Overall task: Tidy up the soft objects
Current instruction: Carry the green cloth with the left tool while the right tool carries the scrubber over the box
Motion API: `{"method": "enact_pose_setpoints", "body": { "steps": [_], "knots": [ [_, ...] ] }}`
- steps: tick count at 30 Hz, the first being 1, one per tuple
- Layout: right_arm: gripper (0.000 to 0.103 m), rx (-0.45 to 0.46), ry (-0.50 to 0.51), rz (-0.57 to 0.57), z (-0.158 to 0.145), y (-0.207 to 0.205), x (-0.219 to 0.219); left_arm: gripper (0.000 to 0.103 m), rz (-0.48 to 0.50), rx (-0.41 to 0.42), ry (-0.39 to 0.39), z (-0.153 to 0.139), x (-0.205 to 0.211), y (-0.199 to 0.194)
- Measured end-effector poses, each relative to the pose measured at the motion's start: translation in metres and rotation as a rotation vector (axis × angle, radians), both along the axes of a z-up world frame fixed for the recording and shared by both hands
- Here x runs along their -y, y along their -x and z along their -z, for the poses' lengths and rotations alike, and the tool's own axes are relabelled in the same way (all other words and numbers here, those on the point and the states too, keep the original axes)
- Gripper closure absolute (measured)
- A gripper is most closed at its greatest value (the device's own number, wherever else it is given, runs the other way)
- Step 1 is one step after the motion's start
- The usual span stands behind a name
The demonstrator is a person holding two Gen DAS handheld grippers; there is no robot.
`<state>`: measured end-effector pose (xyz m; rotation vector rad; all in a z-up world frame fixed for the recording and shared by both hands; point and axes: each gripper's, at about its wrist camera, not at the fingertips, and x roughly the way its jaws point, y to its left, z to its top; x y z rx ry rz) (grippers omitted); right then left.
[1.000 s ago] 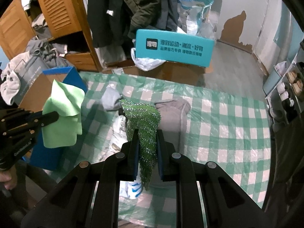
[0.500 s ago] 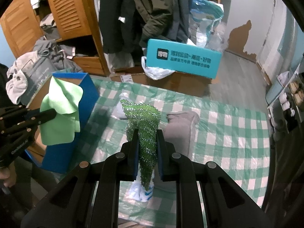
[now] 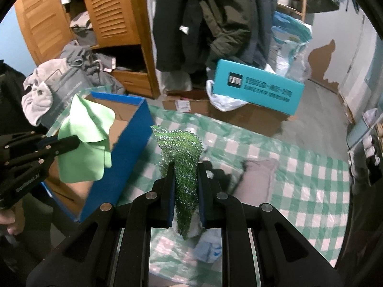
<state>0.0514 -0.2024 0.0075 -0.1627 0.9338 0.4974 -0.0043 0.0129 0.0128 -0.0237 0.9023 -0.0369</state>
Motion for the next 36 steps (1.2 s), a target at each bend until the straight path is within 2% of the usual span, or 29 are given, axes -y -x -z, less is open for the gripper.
{"method": "enact_pose_setpoints", "body": {
  "steps": [6,17,36],
  "knots": [
    [0.088,0.012,-0.005,-0.048,-0.008,0.001,-0.033,0.098,-0.03,-0.005,0.027,-0.001,-0.024,0.004],
    [0.088,0.001,0.002,-0.149,-0.009,0.0,-0.099,0.098,-0.12,-0.017,0.009,0.008,-0.068,0.011],
    [0.088,-0.056,0.054,-0.299,0.021,0.006,-0.188,0.098,-0.241,-0.079,0.0,0.033,-0.123,0.023]
  ]
}}
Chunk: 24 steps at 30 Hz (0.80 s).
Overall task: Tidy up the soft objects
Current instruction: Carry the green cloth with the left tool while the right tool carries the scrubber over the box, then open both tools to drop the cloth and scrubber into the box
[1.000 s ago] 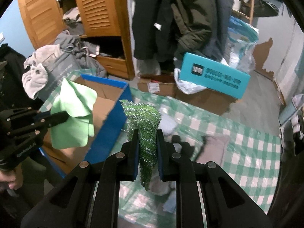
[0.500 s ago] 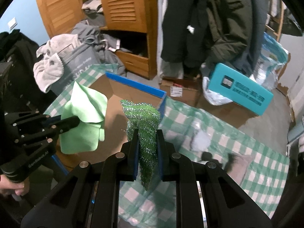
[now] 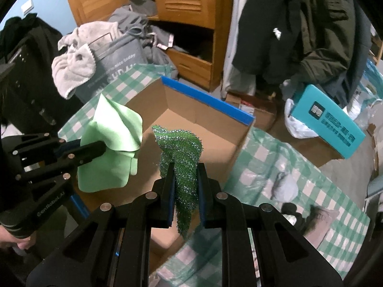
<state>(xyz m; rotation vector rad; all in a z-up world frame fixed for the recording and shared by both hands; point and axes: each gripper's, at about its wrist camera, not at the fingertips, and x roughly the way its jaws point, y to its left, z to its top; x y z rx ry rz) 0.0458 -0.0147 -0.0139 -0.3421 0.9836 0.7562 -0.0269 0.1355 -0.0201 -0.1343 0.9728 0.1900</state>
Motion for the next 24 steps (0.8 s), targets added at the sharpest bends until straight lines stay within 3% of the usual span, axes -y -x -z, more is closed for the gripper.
{"method": "enact_pose_setpoints", "body": {
  "steps": [7,9,11,16,24],
  "knots": [
    [0.087,-0.035,0.014,-0.029,0.013,0.0,-0.015,0.093,-0.022,-0.035,0.001,0.01,-0.007,0.001],
    [0.079,-0.039,0.019,-0.028,0.015,0.0,-0.016,0.079,-0.026,-0.047,-0.002,0.012,-0.007,0.0],
    [0.062,-0.04,0.025,-0.018,0.017,0.0,-0.014,0.07,-0.031,-0.046,-0.017,0.012,-0.006,0.001],
    [0.046,-0.043,0.019,0.018,0.017,-0.004,-0.007,0.069,-0.028,-0.034,-0.024,0.009,-0.004,0.002],
    [0.035,-0.021,-0.011,0.076,0.004,-0.01,0.013,0.057,-0.019,-0.032,-0.042,0.005,0.004,0.001]
  ]
}}
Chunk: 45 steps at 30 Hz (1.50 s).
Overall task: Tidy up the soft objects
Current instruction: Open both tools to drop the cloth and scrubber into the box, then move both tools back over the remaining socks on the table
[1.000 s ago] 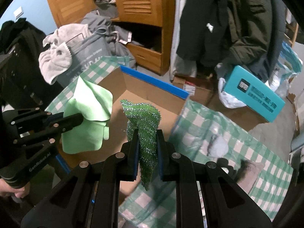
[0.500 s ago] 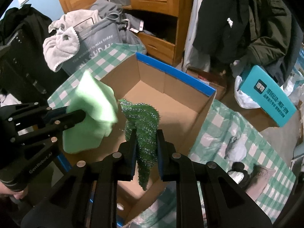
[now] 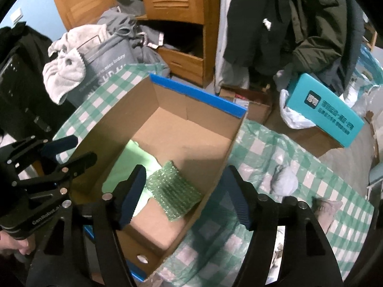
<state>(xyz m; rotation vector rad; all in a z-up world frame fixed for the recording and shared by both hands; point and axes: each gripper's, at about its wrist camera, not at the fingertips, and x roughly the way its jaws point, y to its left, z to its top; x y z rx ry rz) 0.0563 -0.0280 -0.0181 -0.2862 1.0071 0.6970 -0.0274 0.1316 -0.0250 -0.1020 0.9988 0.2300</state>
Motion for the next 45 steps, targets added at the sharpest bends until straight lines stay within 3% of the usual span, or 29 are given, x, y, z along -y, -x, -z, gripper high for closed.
{"method": "enact_pose_setpoints", "body": {
  "steps": [9,27,45],
  "knots": [
    [0.033,0.01,-0.004,0.051,-0.008,-0.001,0.027,0.043,0.039,0.018,-0.028,-0.012,0.022,-0.001],
    [0.033,-0.008,0.005,0.162,-0.001,0.0,0.107,0.03,0.172,-0.025,-0.045,-0.004,0.093,-0.014],
    [0.033,-0.061,0.007,0.337,0.027,-0.007,0.209,0.03,0.309,-0.091,-0.035,0.014,0.172,-0.035]
  ]
}}
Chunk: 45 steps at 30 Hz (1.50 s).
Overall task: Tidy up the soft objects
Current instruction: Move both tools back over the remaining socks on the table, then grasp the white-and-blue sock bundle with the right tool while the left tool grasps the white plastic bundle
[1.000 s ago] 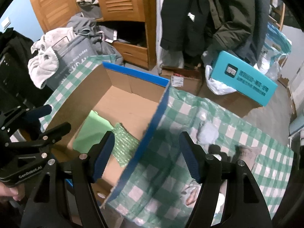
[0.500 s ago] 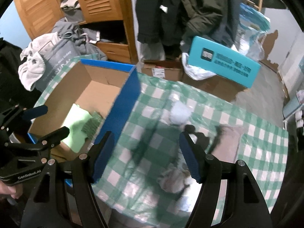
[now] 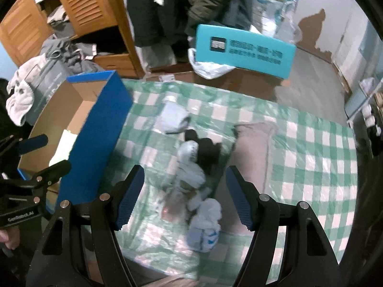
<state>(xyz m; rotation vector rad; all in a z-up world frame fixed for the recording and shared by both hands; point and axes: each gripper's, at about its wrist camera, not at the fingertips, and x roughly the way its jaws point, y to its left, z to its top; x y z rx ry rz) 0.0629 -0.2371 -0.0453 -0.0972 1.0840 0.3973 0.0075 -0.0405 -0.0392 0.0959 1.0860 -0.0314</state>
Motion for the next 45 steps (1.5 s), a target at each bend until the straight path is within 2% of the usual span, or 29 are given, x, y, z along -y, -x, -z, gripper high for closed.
{"method": "enact_pose_setpoints", "body": {
  "steps": [8,16,27,31,40,42,44,45],
  "knots": [
    [0.033,-0.023,-0.008,0.041,0.011,0.002,0.028,0.029,0.047,-0.044,0.01,0.016,0.029,-0.009],
    [0.033,-0.09,0.03,0.046,0.042,0.007,0.042,0.029,0.063,-0.118,0.032,0.042,0.042,-0.016],
    [0.033,-0.198,0.053,0.026,0.083,0.017,0.041,0.029,0.092,-0.164,0.033,0.064,0.057,-0.013],
    [0.033,-0.216,0.065,0.016,0.091,0.018,0.038,0.029,0.083,-0.183,0.051,0.073,0.058,-0.015],
    [0.033,-0.254,0.089,-0.015,0.113,0.018,0.026,0.029,0.08,-0.225,0.033,0.089,0.061,-0.018],
    [0.04,-0.258,0.1,-0.02,0.117,0.017,0.024,0.029,0.081,-0.232,0.024,0.092,0.061,-0.019],
    [0.055,-0.264,0.102,-0.026,0.121,0.015,0.022,0.029,0.083,-0.232,0.019,0.093,0.062,-0.019],
    [0.057,-0.268,0.101,-0.028,0.122,0.015,0.022,0.029,0.083,-0.232,0.019,0.094,0.063,-0.02]
  ]
}}
